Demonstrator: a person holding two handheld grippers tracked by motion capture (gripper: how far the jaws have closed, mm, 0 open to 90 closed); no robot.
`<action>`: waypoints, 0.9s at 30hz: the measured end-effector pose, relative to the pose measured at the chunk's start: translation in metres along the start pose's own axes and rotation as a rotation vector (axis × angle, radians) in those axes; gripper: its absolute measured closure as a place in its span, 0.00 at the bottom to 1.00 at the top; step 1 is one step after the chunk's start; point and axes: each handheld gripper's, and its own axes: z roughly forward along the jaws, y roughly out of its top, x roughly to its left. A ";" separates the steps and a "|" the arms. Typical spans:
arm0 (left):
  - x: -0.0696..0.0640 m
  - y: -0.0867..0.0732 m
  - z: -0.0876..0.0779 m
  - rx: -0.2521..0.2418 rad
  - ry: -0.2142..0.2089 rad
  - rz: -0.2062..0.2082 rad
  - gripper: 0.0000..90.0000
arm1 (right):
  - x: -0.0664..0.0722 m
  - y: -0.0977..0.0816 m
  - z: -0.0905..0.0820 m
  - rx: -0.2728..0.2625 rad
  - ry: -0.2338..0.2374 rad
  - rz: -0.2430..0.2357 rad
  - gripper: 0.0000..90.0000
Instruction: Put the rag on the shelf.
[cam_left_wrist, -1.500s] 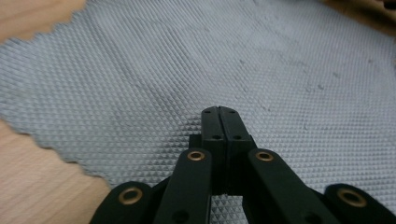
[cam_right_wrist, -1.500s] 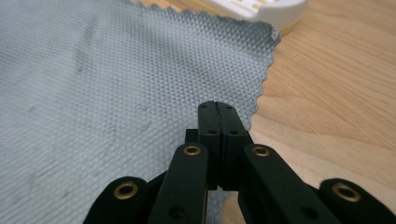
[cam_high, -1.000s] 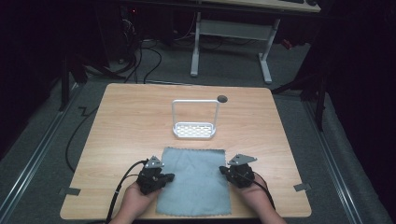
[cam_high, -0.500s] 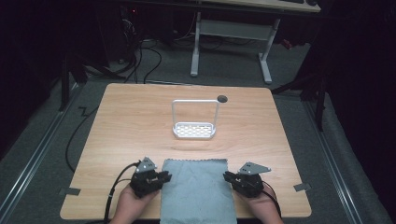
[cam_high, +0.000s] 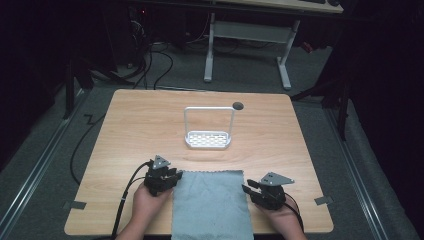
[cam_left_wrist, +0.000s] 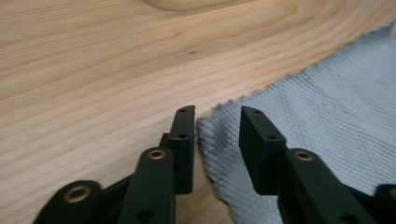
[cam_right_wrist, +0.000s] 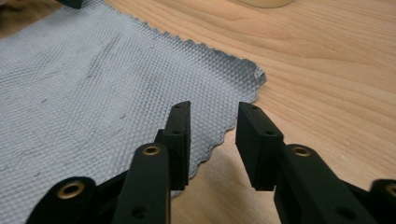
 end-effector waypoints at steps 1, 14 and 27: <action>-0.001 -0.001 0.000 -0.002 -0.002 0.003 0.82 | 0.000 0.000 0.001 -0.001 -0.001 0.000 0.71; 0.003 -0.003 0.001 -0.010 -0.028 -0.021 0.99 | -0.018 0.035 0.042 0.041 -0.066 0.065 0.69; 0.002 -0.003 0.001 -0.007 -0.037 -0.007 0.99 | -0.013 0.027 0.048 0.049 -0.077 0.030 0.85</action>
